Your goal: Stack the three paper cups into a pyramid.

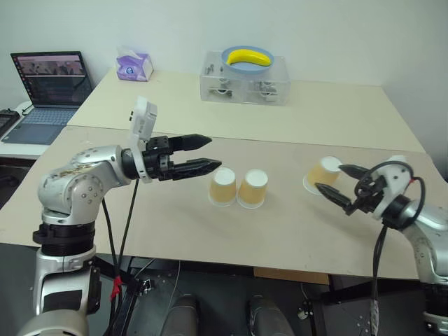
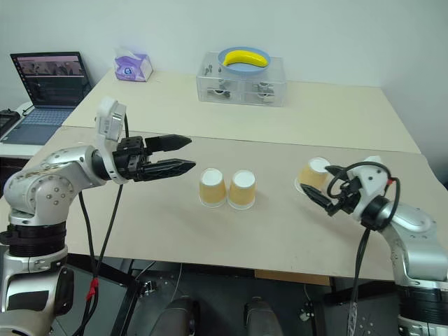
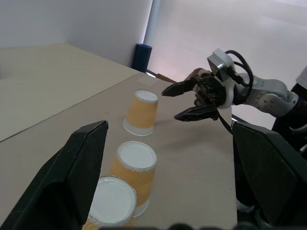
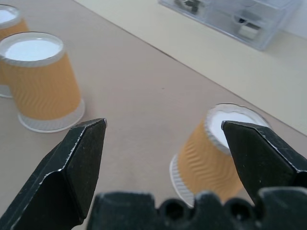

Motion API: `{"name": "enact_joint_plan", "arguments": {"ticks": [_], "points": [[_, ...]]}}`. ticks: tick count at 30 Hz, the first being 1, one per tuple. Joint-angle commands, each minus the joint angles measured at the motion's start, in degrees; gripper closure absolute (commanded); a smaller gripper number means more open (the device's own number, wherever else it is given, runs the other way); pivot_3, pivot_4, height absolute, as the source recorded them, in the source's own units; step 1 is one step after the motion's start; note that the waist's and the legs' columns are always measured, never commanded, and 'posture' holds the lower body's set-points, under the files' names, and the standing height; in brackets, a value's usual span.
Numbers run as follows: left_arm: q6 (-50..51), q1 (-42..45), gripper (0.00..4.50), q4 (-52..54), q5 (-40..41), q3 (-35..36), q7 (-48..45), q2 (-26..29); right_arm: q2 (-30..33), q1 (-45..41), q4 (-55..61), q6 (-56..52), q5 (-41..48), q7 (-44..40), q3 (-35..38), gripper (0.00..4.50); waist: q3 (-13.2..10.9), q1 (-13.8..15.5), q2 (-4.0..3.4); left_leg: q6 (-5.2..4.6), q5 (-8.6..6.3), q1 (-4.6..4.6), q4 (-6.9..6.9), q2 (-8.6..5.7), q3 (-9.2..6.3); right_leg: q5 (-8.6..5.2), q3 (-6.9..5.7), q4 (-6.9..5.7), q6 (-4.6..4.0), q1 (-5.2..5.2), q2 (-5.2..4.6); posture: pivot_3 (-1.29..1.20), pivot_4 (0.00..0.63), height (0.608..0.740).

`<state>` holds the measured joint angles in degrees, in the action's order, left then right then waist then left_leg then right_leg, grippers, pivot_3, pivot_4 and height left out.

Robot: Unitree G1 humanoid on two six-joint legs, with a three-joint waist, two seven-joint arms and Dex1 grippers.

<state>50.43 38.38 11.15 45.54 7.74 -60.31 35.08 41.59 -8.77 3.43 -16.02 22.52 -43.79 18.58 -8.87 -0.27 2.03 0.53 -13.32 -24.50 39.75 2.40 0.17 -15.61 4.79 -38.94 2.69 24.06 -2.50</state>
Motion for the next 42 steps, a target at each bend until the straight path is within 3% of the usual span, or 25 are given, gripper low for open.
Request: {"name": "enact_joint_plan", "arguments": {"ticks": [1, 7, 16, 32, 42], "points": [[0.76, 1.97, 0.1, 1.85, 3.06, 0.41, 1.15, -0.65, -0.3, 0.92, -1.81, 4.06, -1.95, 2.19, 2.47, 0.0, 0.0, -0.2, 0.0, 0.0, 0.0, 0.01, -0.01, 0.01, 0.0, 0.0, 0.0, -0.01, 0.0, 0.0, 0.01, 0.0, 0.15, 0.694], [-0.2, 2.12, 0.1, 0.64, 2.19, -2.05, -0.87, 0.15, -1.76, -0.79, -5.43, 6.04, -3.5, 4.19, 1.24, 0.0, 0.01, -1.02, -0.02, 0.0, 0.0, 0.11, -0.03, 0.03, 0.03, 0.0, 0.06, -0.06, 0.0, 0.0, 0.05, 0.0, 0.15, 0.694], [-4.75, -1.99, 0.1, 3.39, -2.01, -7.54, -7.83, 5.79, -2.42, -6.08, -8.75, 6.63, -4.28, 3.78, -1.34, 0.0, -0.03, -1.01, -0.08, 0.0, 0.0, 0.1, -0.06, 0.04, 0.06, -0.01, 0.09, -0.05, -0.02, 0.03, 0.08, 0.0, 0.15, 0.694], [-6.58, -3.86, 0.1, 2.59, -2.31, -7.25, -6.34, 4.41, -2.34, -10.26, -12.38, 7.65, -4.98, 2.58, -3.46, 0.0, -0.03, -0.62, -0.08, -0.01, 0.0, 0.08, -0.04, 0.04, 0.06, -0.01, 0.08, -0.03, -0.02, 0.02, 0.07, 0.0, 0.15, 0.694], [-6.38, -3.8, 0.1, 2.53, -1.76, -6.48, -5.16, 4.17, -3.65, -15.81, -20.61, 9.26, -5.36, 1.81, -4.25, 0.0, -0.04, -0.7, -0.09, 0.0, 0.0, 0.08, -0.06, 0.04, 0.06, -0.01, 0.08, -0.03, -0.02, 0.03, 0.07, 0.0, 0.15, 0.694]]}}
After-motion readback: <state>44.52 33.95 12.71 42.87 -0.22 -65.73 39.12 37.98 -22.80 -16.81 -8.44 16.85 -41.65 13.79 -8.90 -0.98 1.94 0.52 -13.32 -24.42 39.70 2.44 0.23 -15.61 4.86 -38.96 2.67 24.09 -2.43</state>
